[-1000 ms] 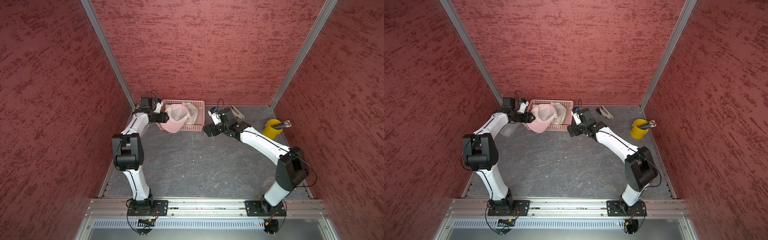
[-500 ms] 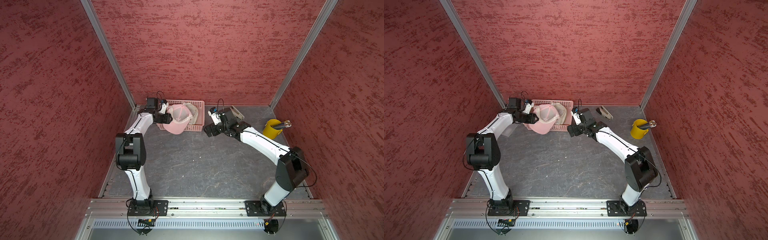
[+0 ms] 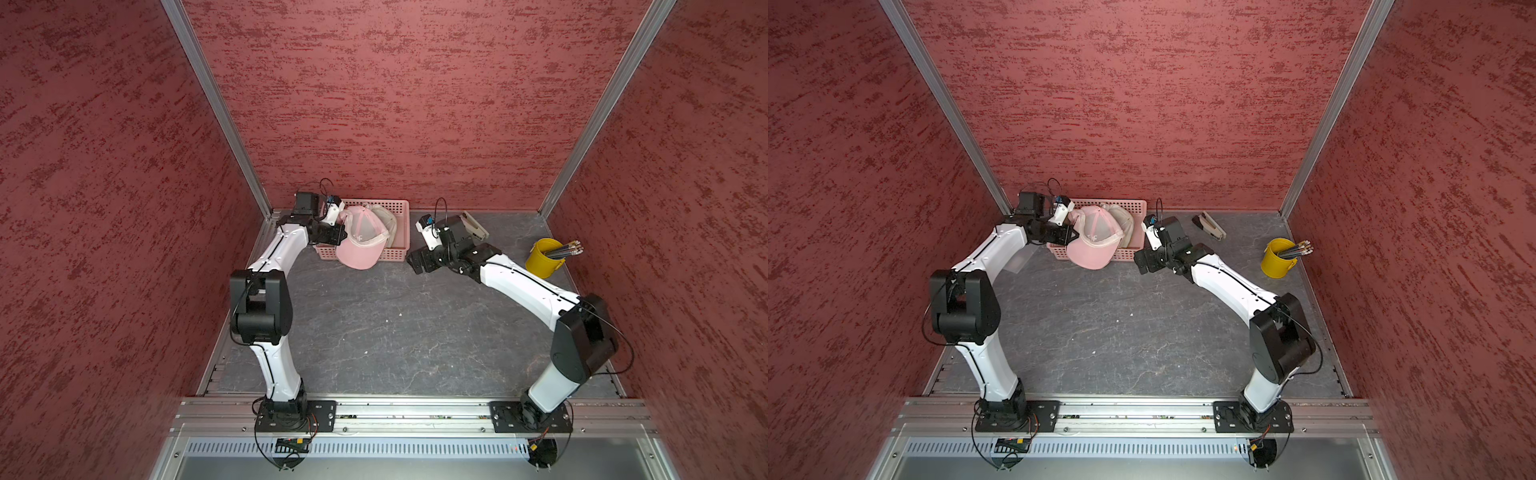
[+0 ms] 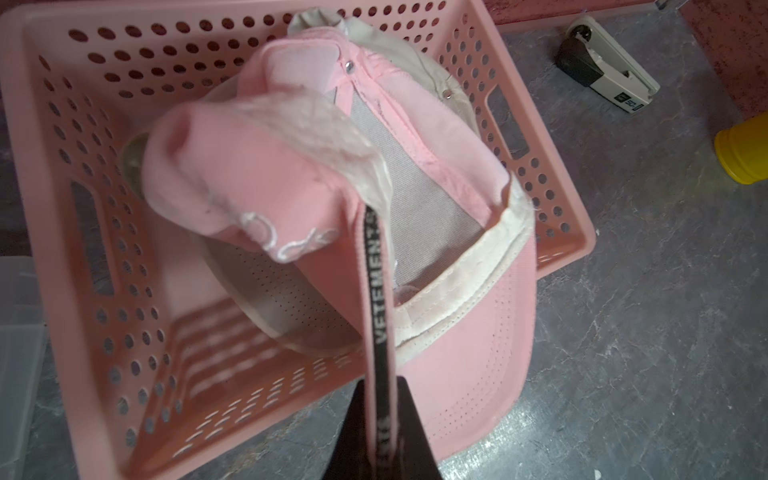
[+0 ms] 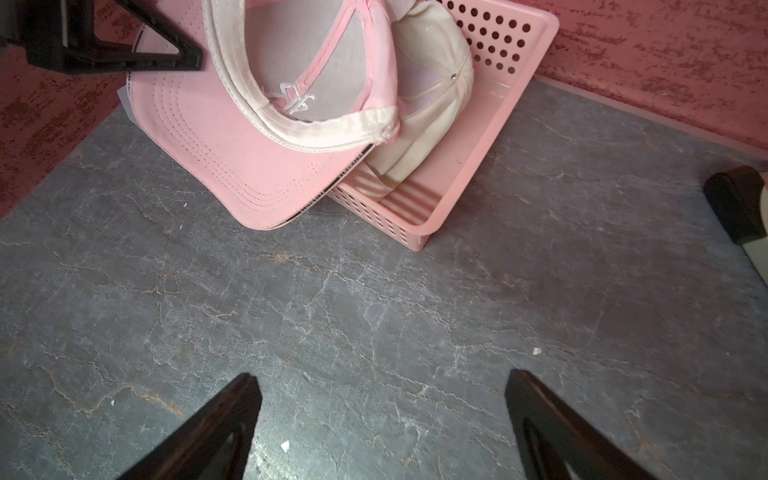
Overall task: Turn the baseball cap inside out
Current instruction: Pick up the baseball cap from the basket.
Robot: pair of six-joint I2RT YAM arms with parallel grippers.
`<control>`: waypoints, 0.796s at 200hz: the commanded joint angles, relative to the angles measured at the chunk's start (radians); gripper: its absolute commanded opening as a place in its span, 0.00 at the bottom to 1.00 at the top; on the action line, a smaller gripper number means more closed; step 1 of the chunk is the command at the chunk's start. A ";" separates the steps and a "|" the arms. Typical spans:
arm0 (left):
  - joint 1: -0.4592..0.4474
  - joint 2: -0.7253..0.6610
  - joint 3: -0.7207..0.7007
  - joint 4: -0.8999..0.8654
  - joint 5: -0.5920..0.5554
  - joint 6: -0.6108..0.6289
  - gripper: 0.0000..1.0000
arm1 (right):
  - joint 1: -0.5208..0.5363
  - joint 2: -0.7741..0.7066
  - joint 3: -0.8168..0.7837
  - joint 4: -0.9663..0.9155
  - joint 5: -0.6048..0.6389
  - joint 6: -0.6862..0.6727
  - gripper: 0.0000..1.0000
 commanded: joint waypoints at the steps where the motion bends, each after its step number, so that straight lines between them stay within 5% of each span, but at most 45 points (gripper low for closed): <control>1: -0.054 -0.106 0.056 -0.035 -0.037 0.059 0.00 | 0.009 -0.050 0.071 -0.052 0.025 0.030 0.98; 27: -0.148 -0.201 0.067 -0.048 -0.147 0.142 0.00 | 0.000 -0.080 0.146 -0.147 0.074 0.070 0.98; 46: -0.274 -0.283 -0.031 0.074 -0.364 0.276 0.00 | -0.064 -0.112 0.194 -0.230 0.076 0.121 0.99; 92: -0.557 -0.387 -0.514 0.917 -0.755 0.860 0.00 | -0.298 -0.189 0.235 -0.335 0.009 0.219 0.99; 131: -0.699 -0.243 -0.655 1.421 -0.848 1.385 0.00 | -0.349 -0.171 0.327 -0.430 -0.023 0.188 0.98; 159: -0.748 -0.122 -0.694 1.649 -0.857 1.636 0.00 | -0.318 -0.122 0.443 -0.517 -0.109 0.145 0.97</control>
